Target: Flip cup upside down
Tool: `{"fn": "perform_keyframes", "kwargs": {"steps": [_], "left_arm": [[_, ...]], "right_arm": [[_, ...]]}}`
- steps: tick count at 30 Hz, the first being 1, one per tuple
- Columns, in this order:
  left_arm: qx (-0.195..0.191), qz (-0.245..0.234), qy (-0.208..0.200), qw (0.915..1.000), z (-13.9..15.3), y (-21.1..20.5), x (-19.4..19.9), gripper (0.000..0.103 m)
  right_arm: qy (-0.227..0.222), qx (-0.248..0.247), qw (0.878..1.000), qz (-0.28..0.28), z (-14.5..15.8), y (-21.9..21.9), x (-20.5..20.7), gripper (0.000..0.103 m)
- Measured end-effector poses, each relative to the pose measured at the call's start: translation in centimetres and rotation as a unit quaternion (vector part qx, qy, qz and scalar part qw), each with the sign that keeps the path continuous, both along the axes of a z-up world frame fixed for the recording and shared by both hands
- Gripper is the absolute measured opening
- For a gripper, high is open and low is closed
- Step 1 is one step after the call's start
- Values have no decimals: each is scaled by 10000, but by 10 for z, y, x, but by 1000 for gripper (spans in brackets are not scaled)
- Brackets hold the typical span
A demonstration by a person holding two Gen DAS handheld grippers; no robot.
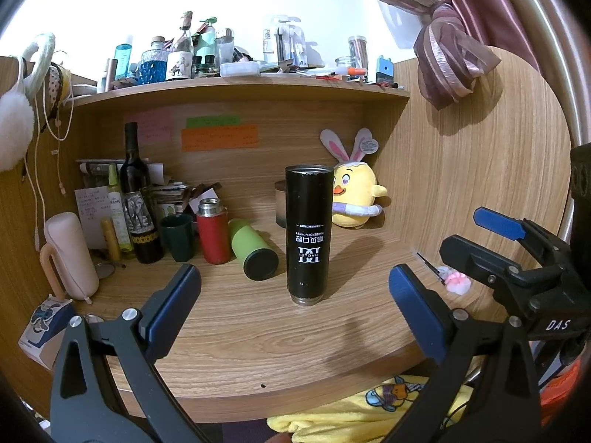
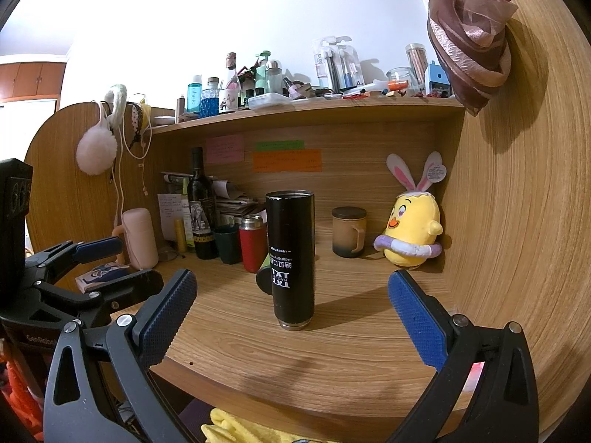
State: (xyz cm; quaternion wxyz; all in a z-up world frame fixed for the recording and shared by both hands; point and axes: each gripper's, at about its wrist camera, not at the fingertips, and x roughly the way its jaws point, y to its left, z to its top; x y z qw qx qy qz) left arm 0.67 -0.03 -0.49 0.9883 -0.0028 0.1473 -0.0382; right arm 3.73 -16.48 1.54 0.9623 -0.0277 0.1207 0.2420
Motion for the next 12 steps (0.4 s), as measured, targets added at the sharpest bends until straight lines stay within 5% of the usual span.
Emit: {"fn": "perform_keyframes", "kwargs": {"steps": [12], "left_arm": [[-81,-85,125,9999,-4,-1,4,103]], "right_arm": [[8,6,10000,6,0,0,1,103]]}}
